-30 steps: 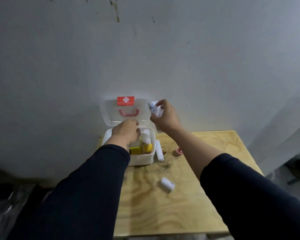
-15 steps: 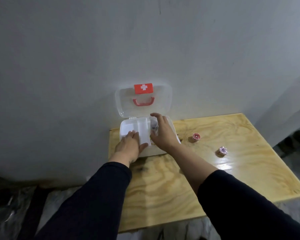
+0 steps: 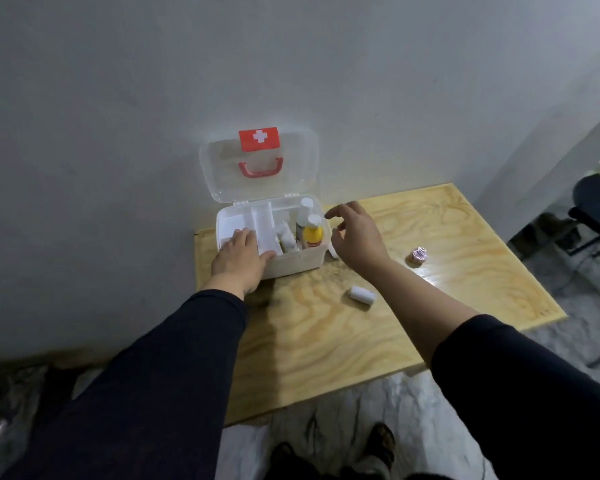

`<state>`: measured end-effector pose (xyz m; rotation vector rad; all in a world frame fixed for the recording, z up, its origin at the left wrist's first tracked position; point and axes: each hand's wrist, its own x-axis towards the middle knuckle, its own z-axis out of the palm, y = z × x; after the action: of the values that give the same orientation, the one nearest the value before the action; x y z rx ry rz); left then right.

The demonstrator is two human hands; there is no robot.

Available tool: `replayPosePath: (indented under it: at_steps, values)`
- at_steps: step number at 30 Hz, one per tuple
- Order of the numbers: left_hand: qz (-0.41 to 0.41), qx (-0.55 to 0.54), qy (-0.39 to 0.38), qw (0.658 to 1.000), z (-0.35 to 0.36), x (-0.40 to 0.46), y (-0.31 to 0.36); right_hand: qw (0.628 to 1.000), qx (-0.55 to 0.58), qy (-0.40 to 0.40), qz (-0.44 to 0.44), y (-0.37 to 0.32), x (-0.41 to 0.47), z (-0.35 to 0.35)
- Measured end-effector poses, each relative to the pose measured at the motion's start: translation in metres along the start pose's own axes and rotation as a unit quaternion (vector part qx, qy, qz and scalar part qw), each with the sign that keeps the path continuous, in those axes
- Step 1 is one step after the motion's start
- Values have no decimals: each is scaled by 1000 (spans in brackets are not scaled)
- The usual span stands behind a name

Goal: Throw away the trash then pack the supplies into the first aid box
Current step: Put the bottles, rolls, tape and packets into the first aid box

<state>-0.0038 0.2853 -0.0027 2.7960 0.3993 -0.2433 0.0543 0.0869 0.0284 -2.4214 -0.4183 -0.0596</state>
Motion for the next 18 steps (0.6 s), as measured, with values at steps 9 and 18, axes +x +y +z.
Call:
replayPosePath:
  at_steps: [9, 18]
  values:
    - [12, 28, 15, 999, 2, -5, -2, 981, -97, -145, 85, 76, -60, 20]
    - [12, 43, 13, 999, 2, -7, -9, 991, -62, -66, 98, 68, -26, 23]
